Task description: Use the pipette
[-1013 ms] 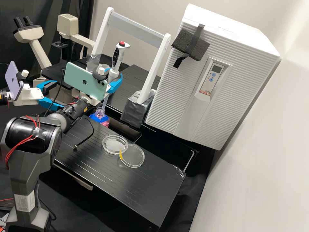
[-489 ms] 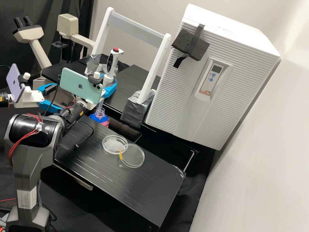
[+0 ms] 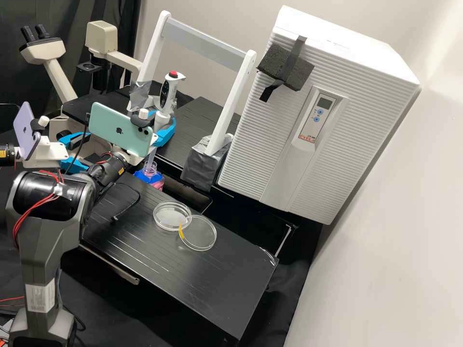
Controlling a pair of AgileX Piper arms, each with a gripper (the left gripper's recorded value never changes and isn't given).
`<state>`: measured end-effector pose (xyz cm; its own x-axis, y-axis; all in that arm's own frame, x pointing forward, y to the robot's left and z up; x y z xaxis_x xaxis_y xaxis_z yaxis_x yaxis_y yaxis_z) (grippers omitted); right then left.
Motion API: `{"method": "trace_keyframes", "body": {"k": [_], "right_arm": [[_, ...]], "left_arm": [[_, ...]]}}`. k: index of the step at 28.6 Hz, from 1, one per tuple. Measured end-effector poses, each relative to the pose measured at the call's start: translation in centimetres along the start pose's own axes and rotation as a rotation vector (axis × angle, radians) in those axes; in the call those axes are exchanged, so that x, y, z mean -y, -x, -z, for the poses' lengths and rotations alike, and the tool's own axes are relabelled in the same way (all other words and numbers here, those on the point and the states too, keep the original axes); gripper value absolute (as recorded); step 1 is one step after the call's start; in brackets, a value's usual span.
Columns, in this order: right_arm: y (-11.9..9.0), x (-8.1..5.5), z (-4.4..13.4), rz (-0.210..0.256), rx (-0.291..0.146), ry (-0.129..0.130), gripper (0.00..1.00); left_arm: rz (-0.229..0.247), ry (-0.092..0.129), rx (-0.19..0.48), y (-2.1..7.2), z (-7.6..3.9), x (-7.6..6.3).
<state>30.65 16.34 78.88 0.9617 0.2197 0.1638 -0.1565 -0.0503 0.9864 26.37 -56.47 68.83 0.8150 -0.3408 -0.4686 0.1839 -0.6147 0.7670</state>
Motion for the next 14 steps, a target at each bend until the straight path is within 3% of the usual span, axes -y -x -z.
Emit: {"method": "trace_keyframes", "body": {"k": [5, 14], "right_arm": [[0.4, -0.9, 0.4, -0.012, -0.01, -0.009, 0.0], [1.2, -4.6, 2.3, -0.097, -0.065, -0.057, 0.0]], "left_arm": [[0.0, 0.0, 0.002, 0.0, -0.1, 0.0], [0.006, 0.002, 0.011, 0.1, -0.4, 0.2]]}}
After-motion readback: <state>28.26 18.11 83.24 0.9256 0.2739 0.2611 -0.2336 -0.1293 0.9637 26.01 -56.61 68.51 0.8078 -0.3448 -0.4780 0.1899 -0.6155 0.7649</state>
